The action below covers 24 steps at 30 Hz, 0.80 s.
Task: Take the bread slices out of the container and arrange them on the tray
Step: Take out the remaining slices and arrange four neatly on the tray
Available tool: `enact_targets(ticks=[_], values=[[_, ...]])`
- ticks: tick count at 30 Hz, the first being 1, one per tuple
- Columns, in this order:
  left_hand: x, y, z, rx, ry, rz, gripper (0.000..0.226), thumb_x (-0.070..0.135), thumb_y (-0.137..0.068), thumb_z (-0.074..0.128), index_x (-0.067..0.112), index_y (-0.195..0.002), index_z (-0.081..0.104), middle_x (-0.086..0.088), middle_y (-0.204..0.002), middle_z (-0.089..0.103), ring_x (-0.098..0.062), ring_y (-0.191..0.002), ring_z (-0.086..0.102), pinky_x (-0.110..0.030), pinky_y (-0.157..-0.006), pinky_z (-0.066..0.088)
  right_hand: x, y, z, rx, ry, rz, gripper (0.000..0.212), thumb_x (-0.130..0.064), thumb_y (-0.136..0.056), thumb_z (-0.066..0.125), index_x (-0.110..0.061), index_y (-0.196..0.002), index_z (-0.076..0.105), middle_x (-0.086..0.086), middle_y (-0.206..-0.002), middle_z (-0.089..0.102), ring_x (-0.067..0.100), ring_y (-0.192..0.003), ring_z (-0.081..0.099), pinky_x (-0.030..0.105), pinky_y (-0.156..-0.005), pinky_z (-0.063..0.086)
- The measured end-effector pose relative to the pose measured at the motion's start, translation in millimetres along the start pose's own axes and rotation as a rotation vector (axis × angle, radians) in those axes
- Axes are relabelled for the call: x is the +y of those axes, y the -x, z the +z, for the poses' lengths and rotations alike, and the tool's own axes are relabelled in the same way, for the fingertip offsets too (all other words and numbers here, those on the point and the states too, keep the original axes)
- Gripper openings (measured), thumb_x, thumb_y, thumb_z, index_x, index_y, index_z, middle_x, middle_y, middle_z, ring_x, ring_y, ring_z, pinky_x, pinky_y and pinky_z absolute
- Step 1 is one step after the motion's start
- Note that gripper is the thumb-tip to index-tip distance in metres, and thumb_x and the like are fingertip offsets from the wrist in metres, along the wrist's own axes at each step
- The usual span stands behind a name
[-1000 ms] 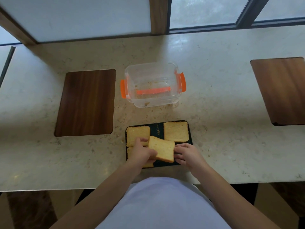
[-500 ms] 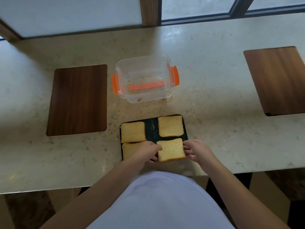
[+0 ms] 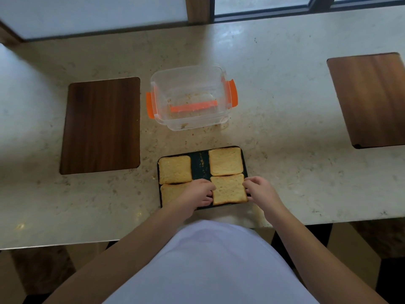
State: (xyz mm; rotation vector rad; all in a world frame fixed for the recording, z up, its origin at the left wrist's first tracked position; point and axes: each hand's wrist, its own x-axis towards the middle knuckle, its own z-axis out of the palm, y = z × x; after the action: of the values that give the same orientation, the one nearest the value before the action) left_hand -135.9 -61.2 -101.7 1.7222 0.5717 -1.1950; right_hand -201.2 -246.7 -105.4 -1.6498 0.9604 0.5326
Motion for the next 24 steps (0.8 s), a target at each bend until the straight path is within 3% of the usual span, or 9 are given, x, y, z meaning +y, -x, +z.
enact_targets(ticks=[7,9,11,13,15,17,20,24], values=[[-1.7,-1.0,1.2,-0.03,0.03,-0.04,0.043,0.019,-0.095,0.059,0.005,-0.136,0.054,-0.018,-0.118,0.067,-0.027,-0.1,0.071,-0.041,-0.092,0.059,-0.8,1.8,3.7,0.057,0.149,-0.091,0.046,-0.026,-0.098,0.056,-0.012,-0.141,0.059,0.003,-0.132,0.066,0.016,-0.114,0.058,0.031,-0.09,0.045],[-0.9,-1.1,2.3,-0.025,0.044,-0.048,0.045,0.019,-0.095,0.059,0.005,-0.137,0.054,-0.018,-0.118,0.066,-0.027,-0.1,0.07,-0.042,-0.092,0.059,-0.4,3.3,4.8,0.066,0.229,-0.108,0.046,-0.024,-0.097,0.055,-0.008,-0.14,0.061,0.007,-0.123,0.071,0.022,-0.115,0.064,0.031,-0.086,0.05],[0.0,-0.4,3.8,-0.016,0.033,-0.047,0.045,0.02,-0.096,0.059,0.006,-0.138,0.052,-0.017,-0.12,0.064,-0.027,-0.101,0.069,-0.041,-0.093,0.058,1.1,4.6,7.1,0.057,0.355,-0.147,0.036,-0.023,-0.095,0.055,-0.002,-0.12,0.068,0.017,-0.108,0.071,0.027,-0.093,0.069,0.036,-0.075,0.054],[-0.3,1.9,4.4,-0.018,0.004,-0.022,0.048,0.02,-0.096,0.058,0.009,-0.142,0.049,-0.015,-0.124,0.061,-0.027,-0.104,0.066,-0.04,-0.092,0.058,1.8,6.2,9.5,0.068,0.465,-0.179,0.028,-0.025,-0.094,0.054,-0.005,-0.108,0.068,0.014,-0.112,0.063,0.018,-0.075,0.06,0.032,-0.064,0.047],[-0.9,5.1,3.8,-0.025,-0.022,0.011,0.054,0.022,-0.096,0.058,0.016,-0.147,0.043,-0.015,-0.128,0.059,-0.027,-0.104,0.065,-0.039,-0.09,0.059,3.1,9.7,12.3,0.079,0.511,-0.205,0.04,-0.029,-0.095,0.055,-0.01,-0.13,0.062,0.007,-0.126,0.054,0.014,-0.087,0.06,0.03,-0.07,0.046],[-1.3,7.2,3.0,-0.025,-0.038,0.021,0.057,0.024,-0.095,0.058,0.021,-0.149,0.039,-0.015,-0.128,0.059,-0.028,-0.103,0.066,-0.042,-0.091,0.058,5.9,15.5,16.5,0.066,0.554,-0.221,0.046,-0.032,-0.095,0.056,-0.014,-0.137,0.057,0.004,-0.133,0.054,0.015,-0.098,0.06,0.032,-0.081,0.051],[0.3,7.7,3.1,-0.033,-0.053,0.014,0.058,0.024,-0.095,0.059,0.022,-0.15,0.039,-0.015,-0.126,0.059,-0.028,-0.099,0.07,-0.043,-0.091,0.059,13.3,21.1,22.8,0.046,0.658,-0.246,0.038,-0.033,-0.095,0.055,-0.017,-0.129,0.061,0.0,-0.123,0.059,0.014,-0.095,0.06,0.033,-0.081,0.054],[0.4,8.5,2.5,-0.04,-0.054,0.018,0.059,0.024,-0.095,0.058,0.026,-0.151,0.039,-0.014,-0.124,0.06,-0.027,-0.095,0.072,-0.042,-0.089,0.06,18.4,20.6,24.3,0.059,0.825,-0.288,0.026,-0.033,-0.096,0.052,-0.017,-0.11,0.067,-0.002,-0.104,0.058,0.014,-0.085,0.057,0.031,-0.07,0.051]])
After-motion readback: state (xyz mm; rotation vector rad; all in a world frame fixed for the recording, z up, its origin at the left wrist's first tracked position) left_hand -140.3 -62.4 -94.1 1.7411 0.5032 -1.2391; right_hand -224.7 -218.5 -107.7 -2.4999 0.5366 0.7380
